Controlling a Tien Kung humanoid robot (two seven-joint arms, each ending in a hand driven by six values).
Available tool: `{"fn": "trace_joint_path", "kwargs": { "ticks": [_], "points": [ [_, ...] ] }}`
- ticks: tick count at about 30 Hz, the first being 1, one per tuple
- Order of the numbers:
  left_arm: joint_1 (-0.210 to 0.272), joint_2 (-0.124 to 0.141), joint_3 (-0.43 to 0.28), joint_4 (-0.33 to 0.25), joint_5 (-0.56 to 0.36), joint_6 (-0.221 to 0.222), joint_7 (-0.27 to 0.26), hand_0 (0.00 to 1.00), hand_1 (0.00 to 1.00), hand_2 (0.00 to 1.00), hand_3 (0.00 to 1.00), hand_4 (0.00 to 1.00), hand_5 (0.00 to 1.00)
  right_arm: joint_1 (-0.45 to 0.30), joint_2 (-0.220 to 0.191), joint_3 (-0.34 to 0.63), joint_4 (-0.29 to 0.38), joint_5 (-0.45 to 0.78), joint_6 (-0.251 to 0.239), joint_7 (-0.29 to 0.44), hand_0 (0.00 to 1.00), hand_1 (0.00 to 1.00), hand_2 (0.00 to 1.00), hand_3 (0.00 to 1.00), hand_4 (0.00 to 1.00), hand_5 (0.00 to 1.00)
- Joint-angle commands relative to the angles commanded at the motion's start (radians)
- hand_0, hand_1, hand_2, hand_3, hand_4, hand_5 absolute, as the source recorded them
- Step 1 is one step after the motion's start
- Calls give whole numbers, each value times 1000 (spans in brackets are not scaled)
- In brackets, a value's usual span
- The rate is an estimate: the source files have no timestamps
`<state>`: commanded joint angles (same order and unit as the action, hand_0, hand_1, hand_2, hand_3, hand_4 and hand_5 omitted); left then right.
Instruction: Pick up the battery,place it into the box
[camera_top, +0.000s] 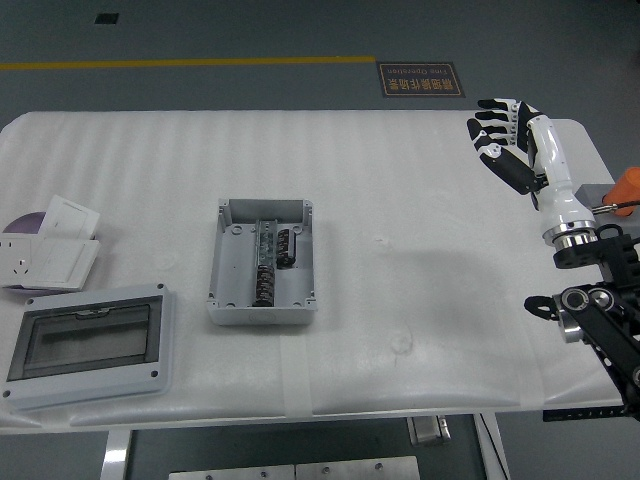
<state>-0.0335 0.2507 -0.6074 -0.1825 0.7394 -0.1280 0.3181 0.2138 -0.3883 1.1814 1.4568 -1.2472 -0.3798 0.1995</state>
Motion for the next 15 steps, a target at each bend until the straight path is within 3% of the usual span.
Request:
{"fn": "trace_joint_path", "kwargs": {
  "ticks": [4,5,15],
  "points": [
    [1,-4,7,1,-10,1,-1,608,675,596,571,574,617,-25,0,24,-18,117,37,71,528,623,679,718,719,495],
    [1,-5,9,1,-13,1,-2,609,676,597,571,574,615,-28,0,28,-22,143,44,83,542,682,721,744,752,494],
    [2,-6,23,1,-25,8,-4,609,676,597,571,575,616,-41,23,45,-34,432,141,183,549,686,729,752,771,498]
  ]
}}
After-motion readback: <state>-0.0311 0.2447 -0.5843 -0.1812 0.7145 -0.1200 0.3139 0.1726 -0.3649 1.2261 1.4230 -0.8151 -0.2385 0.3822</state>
